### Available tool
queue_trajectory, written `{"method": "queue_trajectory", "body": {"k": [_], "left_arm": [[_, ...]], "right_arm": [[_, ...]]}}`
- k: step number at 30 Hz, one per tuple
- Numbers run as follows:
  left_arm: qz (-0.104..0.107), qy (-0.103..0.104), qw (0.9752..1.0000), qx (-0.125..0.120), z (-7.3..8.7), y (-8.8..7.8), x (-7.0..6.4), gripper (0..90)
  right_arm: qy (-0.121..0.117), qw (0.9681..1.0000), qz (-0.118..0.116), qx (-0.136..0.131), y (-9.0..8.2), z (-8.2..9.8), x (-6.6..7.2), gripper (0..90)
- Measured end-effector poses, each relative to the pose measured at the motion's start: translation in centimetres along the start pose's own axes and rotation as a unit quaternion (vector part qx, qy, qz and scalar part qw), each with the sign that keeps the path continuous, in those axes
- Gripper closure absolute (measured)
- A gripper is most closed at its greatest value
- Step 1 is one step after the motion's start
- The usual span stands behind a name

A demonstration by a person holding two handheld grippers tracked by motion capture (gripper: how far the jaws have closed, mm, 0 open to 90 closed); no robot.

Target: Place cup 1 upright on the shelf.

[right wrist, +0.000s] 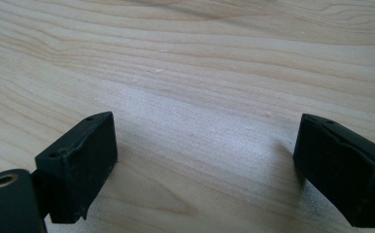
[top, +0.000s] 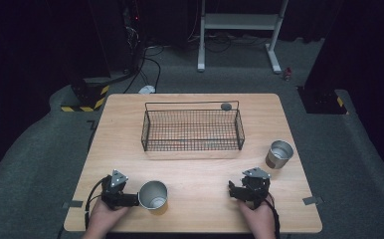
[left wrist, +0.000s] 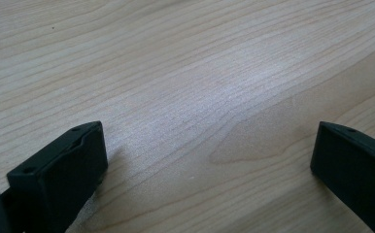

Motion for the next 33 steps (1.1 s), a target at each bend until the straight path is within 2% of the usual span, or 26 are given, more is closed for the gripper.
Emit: {"method": "queue_trajectory", "body": {"k": [20, 33], "left_arm": [[-0.008, -0.004, 1.0000, 0.000, 0.20, -0.25, 0.00, 0.9], [0.008, -0.002, 0.9999, 0.007, 0.12, -0.47, 0.05, 2.0]], "right_arm": [[-0.008, 1.0000, -0.006, -0.002, -0.06, 0.04, 0.11, 8.4], [-0.007, 1.0000, -0.006, -0.002, -0.07, 0.04, 0.12, 8.4]]}}
Point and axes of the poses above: each handheld gripper's, and its own axes: y roughly forward along the jaws, z roughly out of its underside, x roughly to its left, the point moved 9 cm from there along y, roughly forward along the jaws, and after that the axes turned 12 degrees about z, right-handed, at the moved point
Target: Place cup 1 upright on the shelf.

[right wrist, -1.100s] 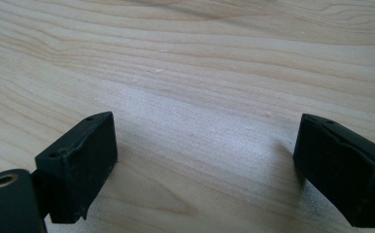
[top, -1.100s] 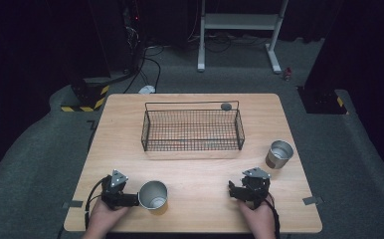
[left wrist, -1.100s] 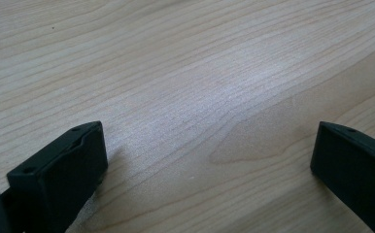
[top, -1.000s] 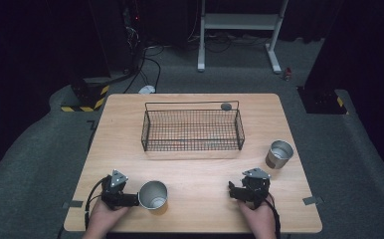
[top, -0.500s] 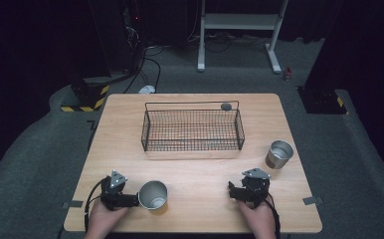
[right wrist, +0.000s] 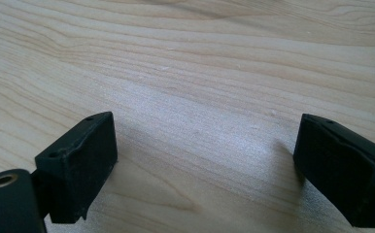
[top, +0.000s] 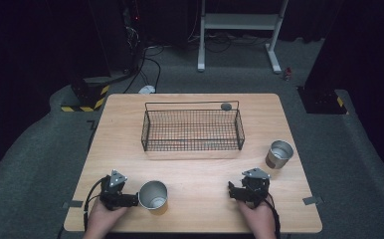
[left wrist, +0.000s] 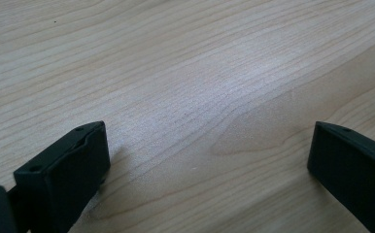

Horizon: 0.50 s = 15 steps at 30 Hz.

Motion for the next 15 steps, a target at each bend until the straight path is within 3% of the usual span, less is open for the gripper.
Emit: {"method": "queue_trajectory", "body": {"k": [15], "left_arm": [[0.018, 0.003, 0.9994, -0.031, -1.0, -1.3, -0.3, 1.9]], "right_arm": [[0.001, 1.0000, 0.000, 0.001, 0.0, 0.0, 0.0, 8.4]]}}
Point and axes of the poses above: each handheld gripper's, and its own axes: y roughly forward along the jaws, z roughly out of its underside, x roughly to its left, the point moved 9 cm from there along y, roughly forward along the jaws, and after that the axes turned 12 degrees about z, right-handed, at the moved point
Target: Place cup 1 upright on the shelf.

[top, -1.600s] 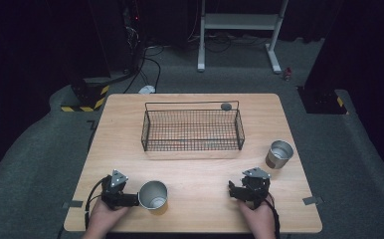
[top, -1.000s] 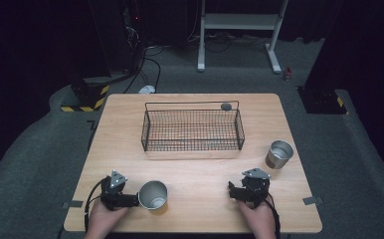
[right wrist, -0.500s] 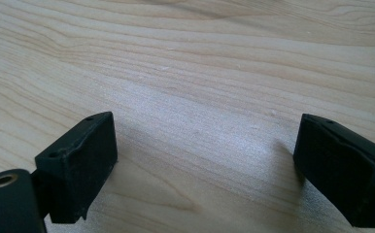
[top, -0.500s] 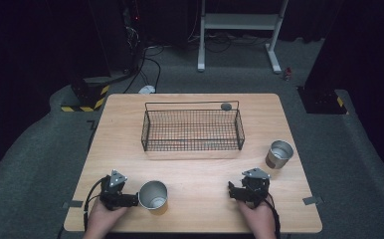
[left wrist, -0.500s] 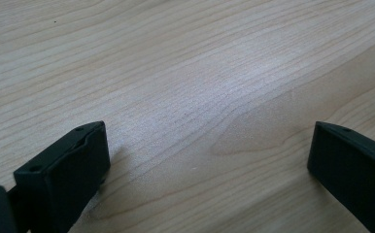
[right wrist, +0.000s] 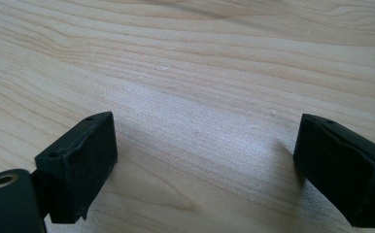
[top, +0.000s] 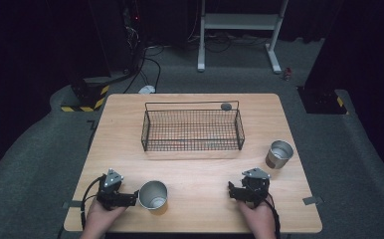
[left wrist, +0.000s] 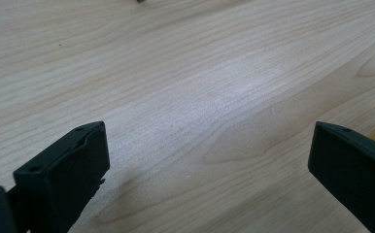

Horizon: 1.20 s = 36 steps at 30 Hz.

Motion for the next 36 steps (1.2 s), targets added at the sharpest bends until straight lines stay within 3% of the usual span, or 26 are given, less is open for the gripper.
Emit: {"method": "queue_trajectory", "body": {"k": [19, 26, 36], "left_arm": [[0.002, 0.010, 0.9987, -0.050, -1.7, -2.2, -0.2, 1.9], [0.015, -0.002, 0.9958, -0.091, -2.6, -3.4, -0.5, 2.0], [0.019, 0.011, 0.9945, -0.103, -3.2, -4.2, -1.1, 2.0]], "right_arm": [[-0.001, 1.0000, -0.001, -0.001, 0.0, 0.0, 0.0, 8.6], [-0.002, 1.0000, -0.001, -0.001, 0.0, 0.0, 0.1, 8.6], [-0.002, 1.0000, -0.001, -0.001, 0.0, 0.0, 0.1, 8.6]]}}
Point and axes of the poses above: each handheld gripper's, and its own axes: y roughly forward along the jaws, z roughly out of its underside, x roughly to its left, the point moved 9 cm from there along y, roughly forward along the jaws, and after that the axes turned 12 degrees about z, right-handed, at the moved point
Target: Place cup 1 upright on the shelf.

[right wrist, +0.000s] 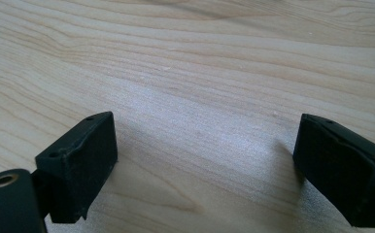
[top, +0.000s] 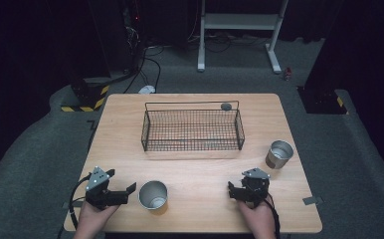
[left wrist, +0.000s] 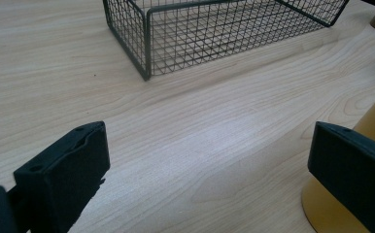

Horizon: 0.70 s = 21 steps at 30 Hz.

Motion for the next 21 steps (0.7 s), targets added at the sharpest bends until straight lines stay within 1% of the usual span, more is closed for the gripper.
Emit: {"method": "queue_trajectory", "body": {"k": [4, 6, 7, 9, 13, 16, 20, 21], "left_arm": [[0.002, 0.009, 0.9999, -0.006, -0.3, -0.3, -0.2, 2.0], [0.002, 0.009, 0.9999, -0.008, -0.4, -0.3, -0.2, 2.0], [0.000, 0.014, 0.9999, -0.010, -0.5, -0.4, -0.2, 1.6], [0.004, 0.014, 0.9997, -0.017, -0.7, -0.6, -0.4, 1.4], [0.003, 0.014, 0.9997, -0.022, -1.1, -0.8, -0.6, 0.2], [0.009, 0.016, 0.9993, -0.031, -1.5, -1.1, -1.0, 0.1], [0.015, 0.023, 0.9990, -0.035, -1.9, -1.3, -1.4, 0.1], [0.019, 0.025, 0.9988, -0.036, -2.1, -1.4, -1.7, 0.1]], "right_arm": [[0.000, 1.0000, 0.000, 0.000, 0.0, 0.0, 0.0, 8.7], [0.000, 1.0000, 0.000, 0.000, 0.0, 0.0, 0.0, 8.7], [0.000, 1.0000, 0.000, 0.000, 0.0, 0.0, 0.0, 8.7], [0.000, 1.0000, 0.000, 0.000, 0.0, 0.0, 0.0, 8.7], [0.000, 1.0000, 0.000, 0.000, 0.0, 0.0, 0.0, 8.7], [0.000, 1.0000, 0.000, 0.000, 0.0, 0.0, 0.0, 8.7], [0.000, 1.0000, 0.000, 0.000, 0.0, 0.0, 0.0, 8.7], [0.000, 1.0000, 0.000, 0.000, 0.0, 0.0, 0.0, 8.7]]}}
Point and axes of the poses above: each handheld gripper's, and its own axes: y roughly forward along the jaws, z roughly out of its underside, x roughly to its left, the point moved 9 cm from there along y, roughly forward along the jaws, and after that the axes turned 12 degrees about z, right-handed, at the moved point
